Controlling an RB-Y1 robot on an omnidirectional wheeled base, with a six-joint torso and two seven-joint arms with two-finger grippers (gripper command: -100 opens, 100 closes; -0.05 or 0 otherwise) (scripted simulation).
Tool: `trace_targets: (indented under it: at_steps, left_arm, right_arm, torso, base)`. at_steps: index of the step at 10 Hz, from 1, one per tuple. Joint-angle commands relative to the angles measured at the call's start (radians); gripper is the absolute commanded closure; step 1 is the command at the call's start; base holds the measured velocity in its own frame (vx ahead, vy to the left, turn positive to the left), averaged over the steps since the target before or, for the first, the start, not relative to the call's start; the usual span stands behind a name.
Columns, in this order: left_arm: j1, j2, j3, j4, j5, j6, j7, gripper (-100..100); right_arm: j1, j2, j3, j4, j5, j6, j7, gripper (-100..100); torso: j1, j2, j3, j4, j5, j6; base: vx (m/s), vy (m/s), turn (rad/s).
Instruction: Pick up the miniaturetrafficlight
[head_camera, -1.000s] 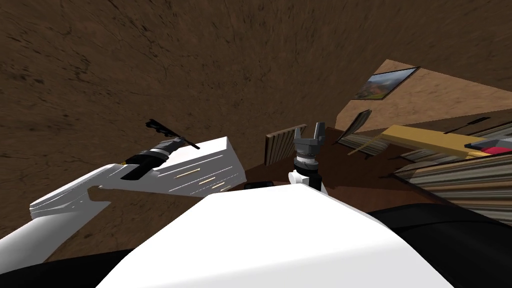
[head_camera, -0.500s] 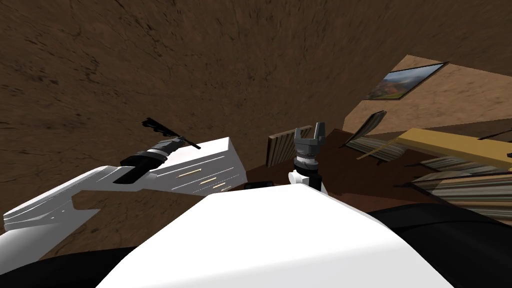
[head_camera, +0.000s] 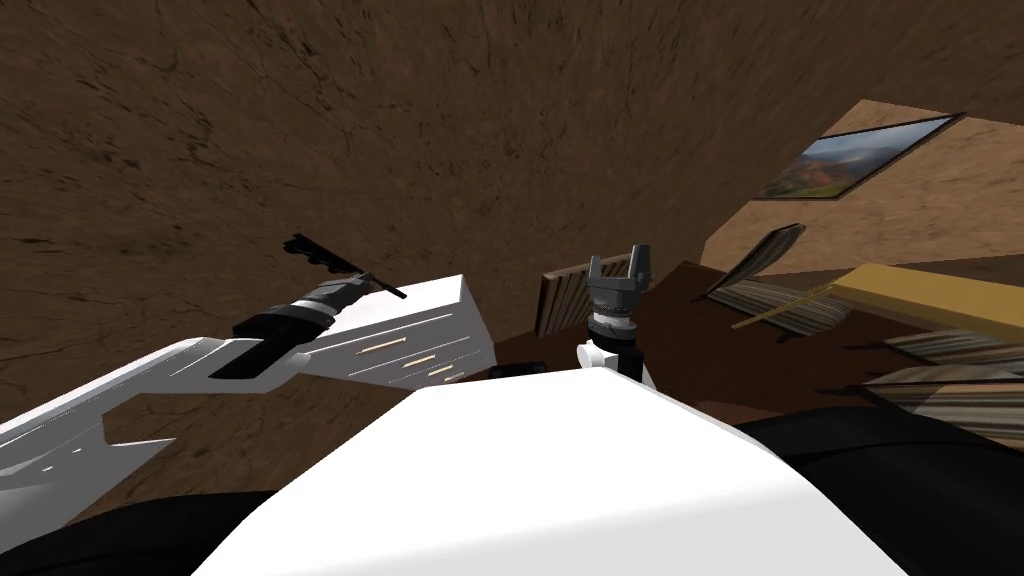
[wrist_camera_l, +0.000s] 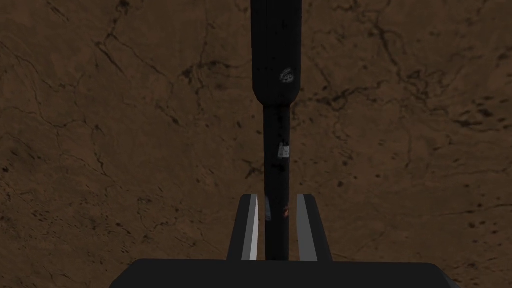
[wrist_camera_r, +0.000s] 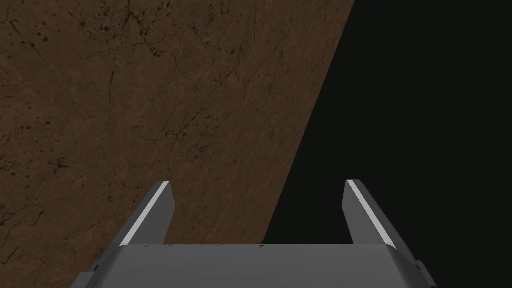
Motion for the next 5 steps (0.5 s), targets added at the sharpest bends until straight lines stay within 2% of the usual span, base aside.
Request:
trace_targets:
  at_steps: [1,3,5]
  left_arm:
    - [0.05,0.0,0.019,-0.05,0.001,0.006,-0.001,100]
    - [0.067,0.0,0.019,-0.111,0.001,0.006,-0.001,100]
    - [0.064,-0.006,0.014,-0.105,-0.002,0.002,-0.004,100]
  right_arm:
    - [0.0,0.0,0.0,0.0,0.0,0.0,0.0,0]
    - [0.0,0.0,0.0,0.0,0.0,0.0,0.0,0]
    - [0.0,0.0,0.0,0.0,0.0,0.0,0.0,0]
  torso:
    - [0.0,0.0,0.0,0.0,0.0,0.0]
    - [-0.002,0.003,0.001,0.0,0.0,0.002]
    - [-0.003,0.007,0.004,0.001,0.0,0.001]
  base:
    - [0.074,0.008,-0.033]
    - [0.004,-0.004,-0.02]
    - [-0.006,-0.002,-0.003]
